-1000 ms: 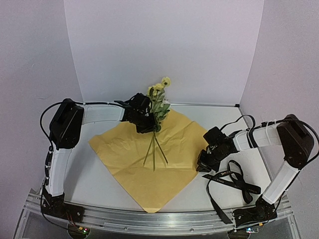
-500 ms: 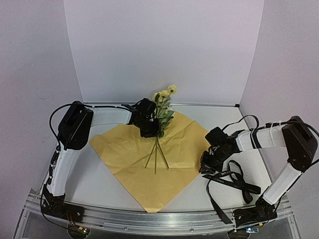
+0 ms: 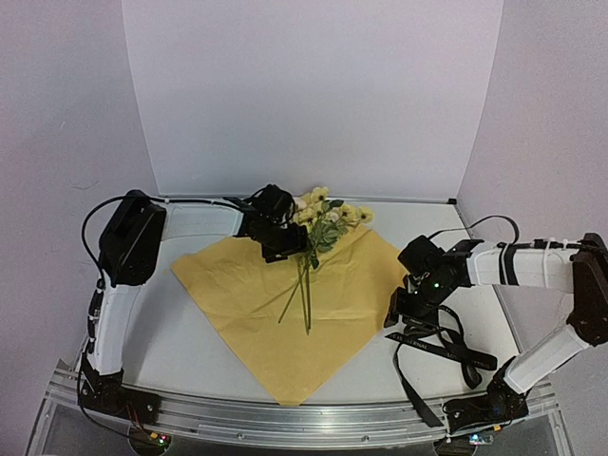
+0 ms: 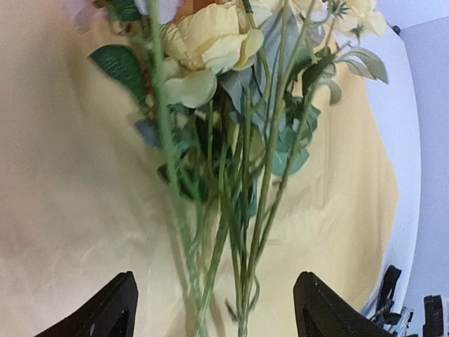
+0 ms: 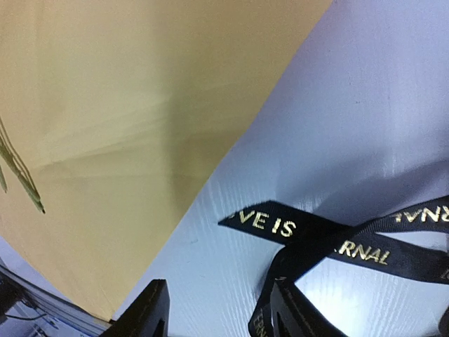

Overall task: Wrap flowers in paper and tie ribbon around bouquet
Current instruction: Place the fake flower on the flattened wrapping paper, then pick up the flattened wrapping paper from the center of the board.

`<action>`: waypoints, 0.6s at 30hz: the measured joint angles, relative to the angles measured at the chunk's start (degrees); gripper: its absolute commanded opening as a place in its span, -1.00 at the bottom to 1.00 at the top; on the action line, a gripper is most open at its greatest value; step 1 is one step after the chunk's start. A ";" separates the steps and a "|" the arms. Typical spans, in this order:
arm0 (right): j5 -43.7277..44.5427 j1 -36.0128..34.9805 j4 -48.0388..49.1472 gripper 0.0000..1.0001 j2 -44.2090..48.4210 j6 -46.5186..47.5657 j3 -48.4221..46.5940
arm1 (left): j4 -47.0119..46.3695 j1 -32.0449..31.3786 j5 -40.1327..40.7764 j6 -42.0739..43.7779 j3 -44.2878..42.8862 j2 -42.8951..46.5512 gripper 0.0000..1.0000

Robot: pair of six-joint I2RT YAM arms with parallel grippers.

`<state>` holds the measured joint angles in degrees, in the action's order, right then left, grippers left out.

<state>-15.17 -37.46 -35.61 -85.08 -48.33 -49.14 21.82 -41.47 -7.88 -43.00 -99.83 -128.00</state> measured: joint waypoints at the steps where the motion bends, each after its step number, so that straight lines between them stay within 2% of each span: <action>1: 0.70 -0.57 -1.90 0.19 0.36 0.93 -1.17 | -0.18 0.00 0.75 -0.15 3.21 2.88 0.67; 7: 2.73 -2.23 -8.08 0.30 0.19 5.11 -9.81 | -3.36 1.81 3.70 -1.76 22.98 25.03 0.69; 11: 3.08 -2.75 -9.14 0.33 -3.59 7.43 -16.43 | -5.61 7.09 4.31 -4.90 38.81 40.38 0.67; 15: 2.93 -3.80 -9.34 0.38 -6.71 8.61 -19.01 | -6.57 13.00 4.44 -7.94 52.53 49.09 0.67; 18: 2.91 -5.16 -9.81 0.42 -7.92 9.58 -19.44 | -5.52 13.84 3.31 -10.17 59.53 52.75 0.67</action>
<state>-12.25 -42.62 -45.42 -93.00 -38.76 -68.58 16.31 -27.63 -4.56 -53.17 -40.30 -75.25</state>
